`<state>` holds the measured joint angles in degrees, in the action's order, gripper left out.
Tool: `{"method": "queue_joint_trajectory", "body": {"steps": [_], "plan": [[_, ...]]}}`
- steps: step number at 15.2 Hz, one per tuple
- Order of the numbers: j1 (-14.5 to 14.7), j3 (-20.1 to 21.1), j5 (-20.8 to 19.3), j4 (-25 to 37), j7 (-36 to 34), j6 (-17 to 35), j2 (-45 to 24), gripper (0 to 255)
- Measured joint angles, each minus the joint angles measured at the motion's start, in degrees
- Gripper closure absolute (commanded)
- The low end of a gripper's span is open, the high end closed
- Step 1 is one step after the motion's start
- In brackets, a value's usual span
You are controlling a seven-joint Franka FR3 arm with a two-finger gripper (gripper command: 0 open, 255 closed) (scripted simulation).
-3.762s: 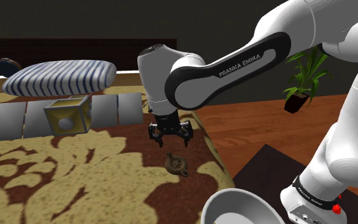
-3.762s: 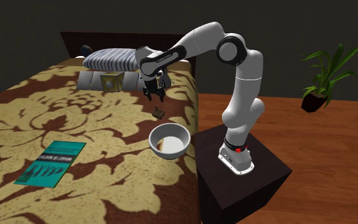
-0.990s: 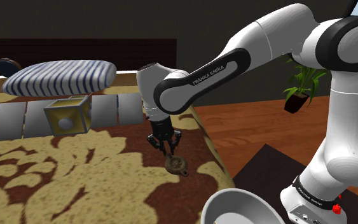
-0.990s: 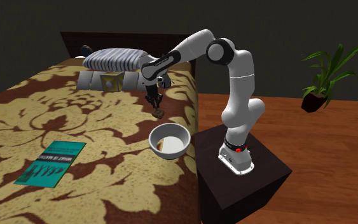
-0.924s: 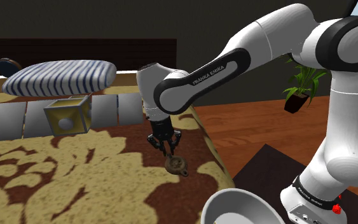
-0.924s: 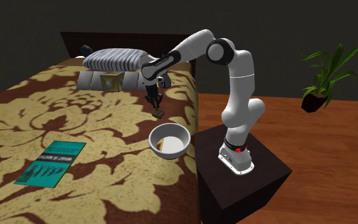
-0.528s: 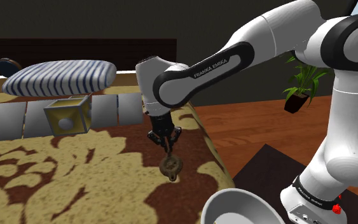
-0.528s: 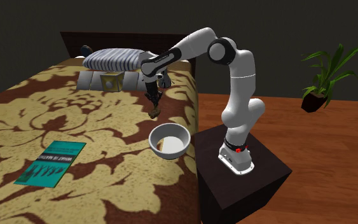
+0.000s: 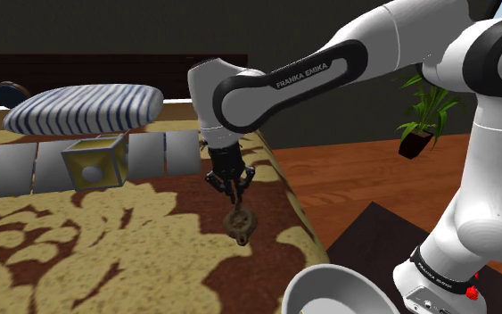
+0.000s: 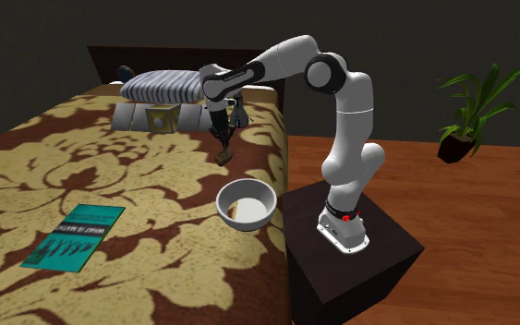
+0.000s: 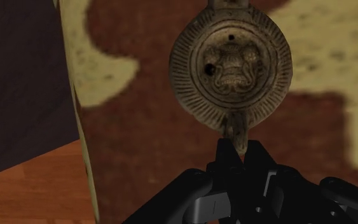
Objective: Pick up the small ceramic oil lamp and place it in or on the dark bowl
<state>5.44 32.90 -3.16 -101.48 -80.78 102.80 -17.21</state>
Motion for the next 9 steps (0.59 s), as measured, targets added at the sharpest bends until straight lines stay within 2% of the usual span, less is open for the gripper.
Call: {"method": "queue_joint_trajectory", "body": {"steps": [9], "plan": [[-0.2, 0.3, 1.0, 5.0, 0.3, -6.5, 1.7, 255]]}}
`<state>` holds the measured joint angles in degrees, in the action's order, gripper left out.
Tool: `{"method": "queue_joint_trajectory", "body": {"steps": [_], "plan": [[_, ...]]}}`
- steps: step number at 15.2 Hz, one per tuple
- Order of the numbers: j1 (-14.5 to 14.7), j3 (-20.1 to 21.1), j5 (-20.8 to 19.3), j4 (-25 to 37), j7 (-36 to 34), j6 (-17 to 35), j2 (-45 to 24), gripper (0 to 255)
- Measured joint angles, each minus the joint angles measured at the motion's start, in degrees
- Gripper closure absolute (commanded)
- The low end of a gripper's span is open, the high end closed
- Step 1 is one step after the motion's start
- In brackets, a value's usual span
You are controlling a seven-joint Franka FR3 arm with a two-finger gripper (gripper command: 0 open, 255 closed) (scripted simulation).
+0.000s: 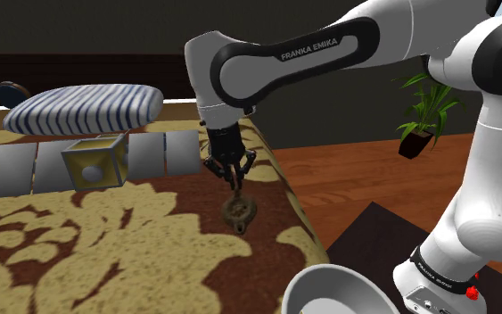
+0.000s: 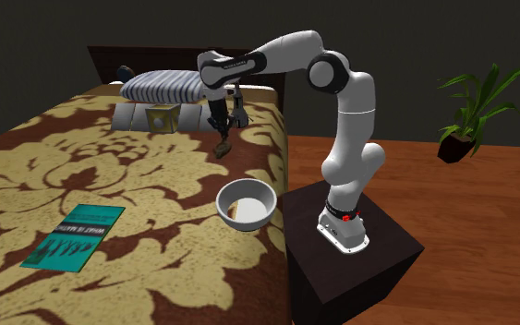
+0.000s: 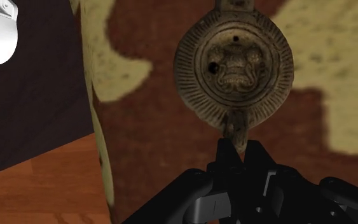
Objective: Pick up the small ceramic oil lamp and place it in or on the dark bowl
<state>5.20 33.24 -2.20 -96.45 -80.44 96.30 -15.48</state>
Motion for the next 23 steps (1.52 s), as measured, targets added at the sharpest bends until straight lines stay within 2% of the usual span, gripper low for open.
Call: {"method": "queue_joint_trajectory", "body": {"steps": [9, 16, 23], "plan": [[0.1, 0.5, 1.1, 4.2, -0.3, -5.8, 1.9, 255], [-0.2, 2.5, 9.0, -9.5, -0.6, -3.4, 15.6, 255], [2.6, 3.7, 17.3, -19.8, -1.7, -3.6, 28.7, 255]]}}
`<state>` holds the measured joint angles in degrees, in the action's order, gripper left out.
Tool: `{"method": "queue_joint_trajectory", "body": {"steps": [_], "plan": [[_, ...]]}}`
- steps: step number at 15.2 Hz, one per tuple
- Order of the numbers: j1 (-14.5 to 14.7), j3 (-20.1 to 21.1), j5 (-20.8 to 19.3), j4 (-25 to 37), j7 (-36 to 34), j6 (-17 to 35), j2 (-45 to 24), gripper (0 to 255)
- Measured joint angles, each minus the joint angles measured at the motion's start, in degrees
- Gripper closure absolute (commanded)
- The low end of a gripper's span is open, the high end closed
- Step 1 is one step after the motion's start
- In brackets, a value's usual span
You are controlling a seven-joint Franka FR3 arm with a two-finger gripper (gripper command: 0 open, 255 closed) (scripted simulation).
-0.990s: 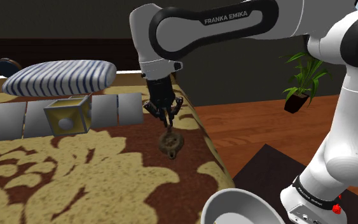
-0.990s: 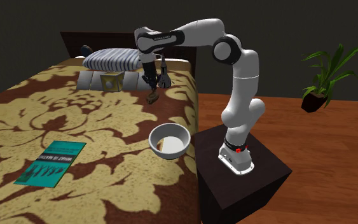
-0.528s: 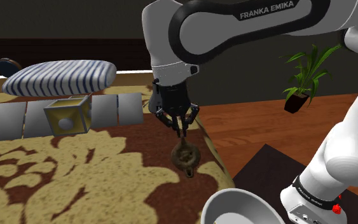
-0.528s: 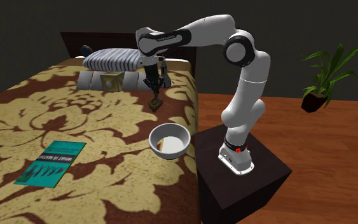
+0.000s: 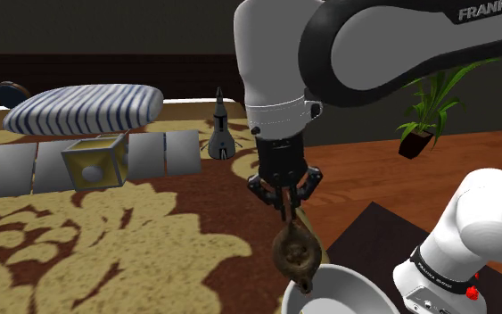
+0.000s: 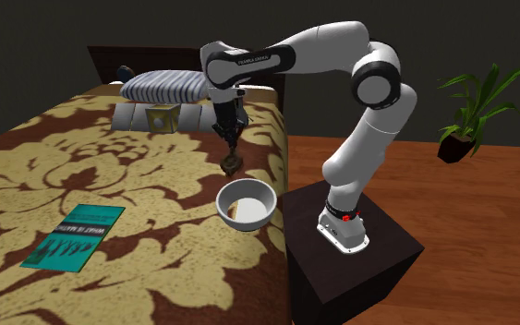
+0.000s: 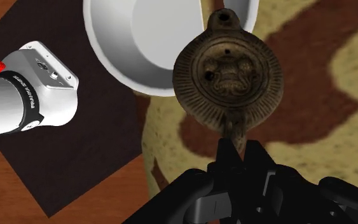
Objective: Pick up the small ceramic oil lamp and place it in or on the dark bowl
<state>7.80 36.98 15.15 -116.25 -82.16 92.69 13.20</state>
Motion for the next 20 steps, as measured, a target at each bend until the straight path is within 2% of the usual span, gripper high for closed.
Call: {"method": "queue_joint_trajectory", "body": {"steps": [8, 20], "plan": [[5.6, 1.1, 8.6, -8.2, -3.3, -2.2, 12.8, 255], [6.4, 3.8, 10.5, -16.3, -2.6, 6.4, 12.5, 255]]}}
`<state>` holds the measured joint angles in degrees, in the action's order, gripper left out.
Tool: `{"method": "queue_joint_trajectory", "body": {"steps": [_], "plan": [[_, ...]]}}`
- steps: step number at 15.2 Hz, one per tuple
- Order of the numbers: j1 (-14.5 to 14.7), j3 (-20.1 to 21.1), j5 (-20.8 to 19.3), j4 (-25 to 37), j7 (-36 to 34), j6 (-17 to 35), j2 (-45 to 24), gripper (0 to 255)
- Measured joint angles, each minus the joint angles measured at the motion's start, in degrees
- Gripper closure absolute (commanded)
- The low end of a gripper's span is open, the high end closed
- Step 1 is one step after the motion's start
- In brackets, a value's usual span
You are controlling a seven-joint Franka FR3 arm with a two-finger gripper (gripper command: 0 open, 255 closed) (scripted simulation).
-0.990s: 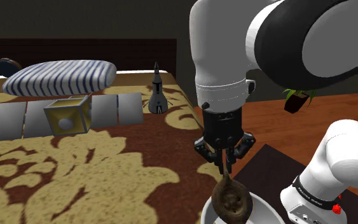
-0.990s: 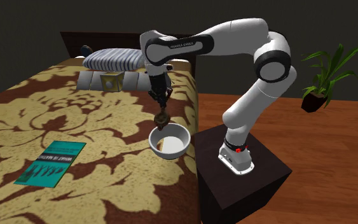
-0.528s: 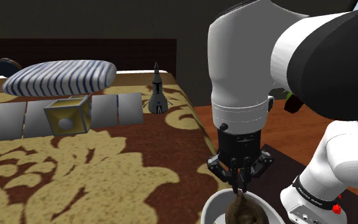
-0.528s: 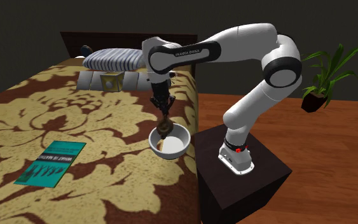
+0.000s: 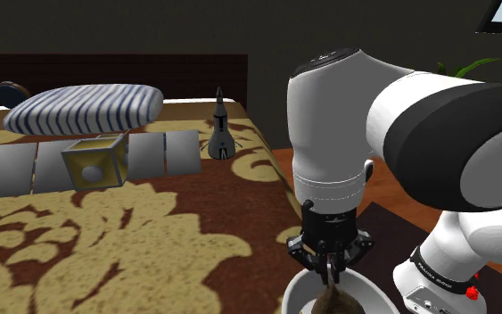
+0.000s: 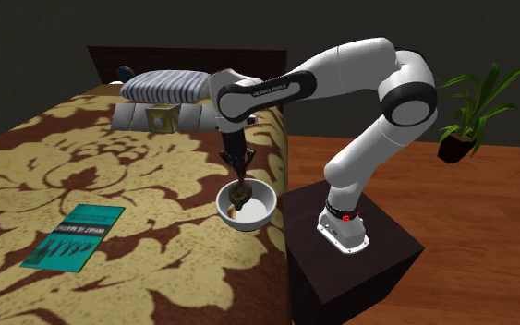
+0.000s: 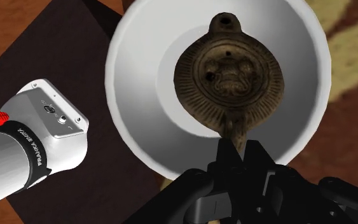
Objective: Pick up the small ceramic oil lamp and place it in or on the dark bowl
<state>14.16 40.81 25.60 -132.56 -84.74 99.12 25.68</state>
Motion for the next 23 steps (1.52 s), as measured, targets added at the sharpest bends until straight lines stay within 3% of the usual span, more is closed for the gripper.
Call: {"method": "queue_joint_trajectory", "body": {"steps": [6, 12, 13, 19, 23], "plan": [[-0.2, 1.6, 0.4, -3.2, 0.3, 4.8, -1.6, 255], [-0.2, 1.9, 0.4, -3.5, 0.4, 5.4, -1.9, 255], [-0.2, 1.9, 0.4, -3.5, 0.4, 5.4, -1.9, 0], [-0.2, 1.9, 0.4, -3.5, 0.4, 5.4, -1.9, 0], [-0.8, 0.2, -0.9, 1.6, -0.2, 0.0, -1.6, 0]]}}
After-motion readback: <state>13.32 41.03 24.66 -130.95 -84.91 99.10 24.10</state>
